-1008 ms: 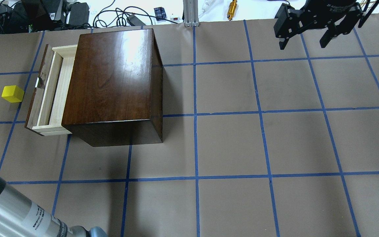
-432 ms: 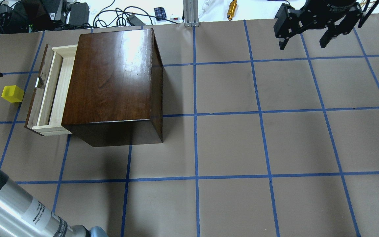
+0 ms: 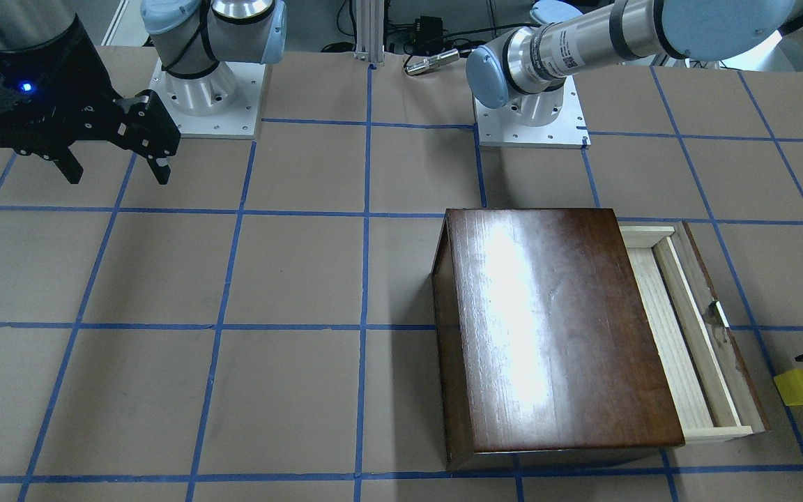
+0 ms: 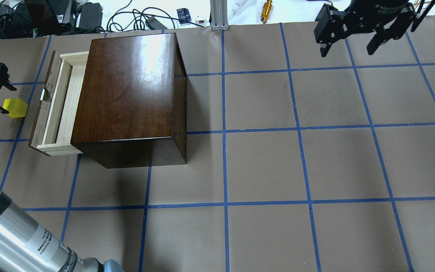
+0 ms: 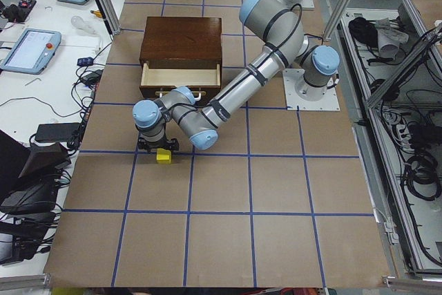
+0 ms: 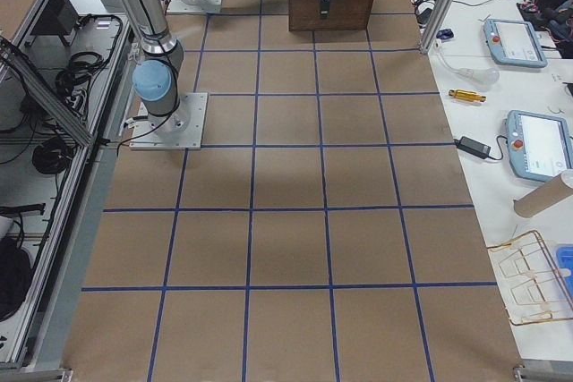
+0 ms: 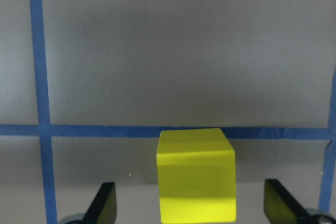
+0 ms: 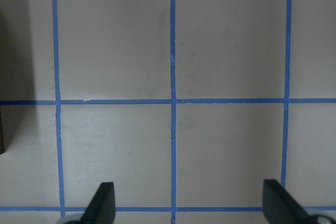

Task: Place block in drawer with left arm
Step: 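Lower the left gripper over the yellow cube and close on it, then lift the yellow cube and carry it over the open drawer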

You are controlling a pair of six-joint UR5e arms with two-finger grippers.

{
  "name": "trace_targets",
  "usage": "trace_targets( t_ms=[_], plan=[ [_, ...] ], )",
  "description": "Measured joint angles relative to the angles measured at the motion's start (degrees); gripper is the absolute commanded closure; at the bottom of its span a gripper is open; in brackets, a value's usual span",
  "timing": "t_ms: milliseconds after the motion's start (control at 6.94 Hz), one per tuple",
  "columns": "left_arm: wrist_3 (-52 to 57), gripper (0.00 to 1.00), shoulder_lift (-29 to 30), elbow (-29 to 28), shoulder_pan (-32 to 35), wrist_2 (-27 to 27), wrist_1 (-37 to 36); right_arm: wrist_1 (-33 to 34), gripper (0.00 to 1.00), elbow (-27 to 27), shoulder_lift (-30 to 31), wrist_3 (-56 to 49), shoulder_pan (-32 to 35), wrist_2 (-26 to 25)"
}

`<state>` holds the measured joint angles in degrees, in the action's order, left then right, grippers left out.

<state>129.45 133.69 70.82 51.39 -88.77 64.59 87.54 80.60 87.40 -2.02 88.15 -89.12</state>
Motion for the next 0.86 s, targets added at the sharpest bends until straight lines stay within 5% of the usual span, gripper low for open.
trace_targets(
  t_ms=[576,864],
  plan=[
    [-0.2,0.04,1.5,0.2,-0.9,-0.1,-0.3,0.0,0.0,0.0,0.0,0.0,0.0,0.0],
    [-1.1,0.47,2.1,0.3,-0.9,0.1,-0.4,0.0,0.0,0.0,0.0,0.0,0.0,0.0]
  ],
)
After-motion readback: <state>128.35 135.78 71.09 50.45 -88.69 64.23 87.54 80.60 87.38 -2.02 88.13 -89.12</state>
